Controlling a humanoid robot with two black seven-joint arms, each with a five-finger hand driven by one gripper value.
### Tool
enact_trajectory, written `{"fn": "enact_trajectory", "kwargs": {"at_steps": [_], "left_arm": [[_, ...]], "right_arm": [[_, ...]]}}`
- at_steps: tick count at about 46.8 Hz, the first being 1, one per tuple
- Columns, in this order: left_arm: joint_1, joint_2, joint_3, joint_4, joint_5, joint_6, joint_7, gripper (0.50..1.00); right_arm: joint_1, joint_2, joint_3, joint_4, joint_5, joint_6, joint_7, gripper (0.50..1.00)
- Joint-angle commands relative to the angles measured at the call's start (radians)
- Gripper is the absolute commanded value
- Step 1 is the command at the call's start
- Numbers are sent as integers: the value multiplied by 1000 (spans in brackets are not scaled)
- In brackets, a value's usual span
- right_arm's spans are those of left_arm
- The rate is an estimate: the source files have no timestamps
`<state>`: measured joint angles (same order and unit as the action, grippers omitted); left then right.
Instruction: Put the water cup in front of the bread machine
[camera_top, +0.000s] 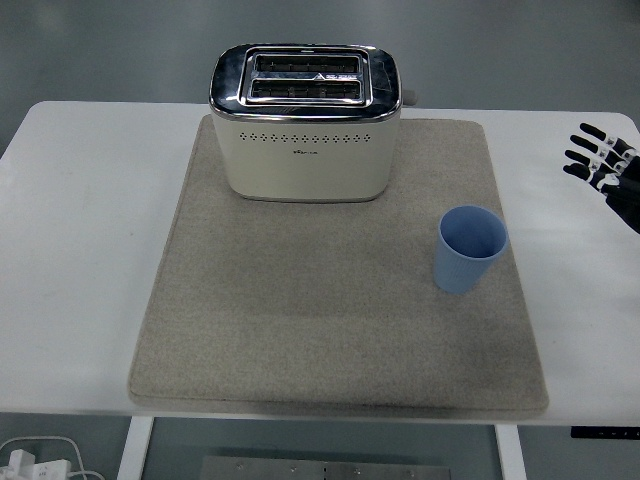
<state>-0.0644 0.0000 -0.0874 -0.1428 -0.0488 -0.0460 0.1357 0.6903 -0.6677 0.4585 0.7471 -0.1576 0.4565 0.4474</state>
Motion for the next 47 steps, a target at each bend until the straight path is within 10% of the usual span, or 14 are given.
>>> {"fn": "enact_trajectory", "kwargs": {"at_steps": [1, 18, 47], "left_arm": [[0, 0, 2, -1, 0, 0, -1, 1000], [0, 0, 0, -3, 1, -5, -1, 1000], [0, 0, 0, -3, 1, -5, -1, 1000]], "right_arm": [[-26, -29, -1, 15, 0, 19, 19, 928], [-147, -84, -6, 89, -69, 90, 163, 928], [-250, -89, 2, 241, -223, 19, 163, 924]]}}
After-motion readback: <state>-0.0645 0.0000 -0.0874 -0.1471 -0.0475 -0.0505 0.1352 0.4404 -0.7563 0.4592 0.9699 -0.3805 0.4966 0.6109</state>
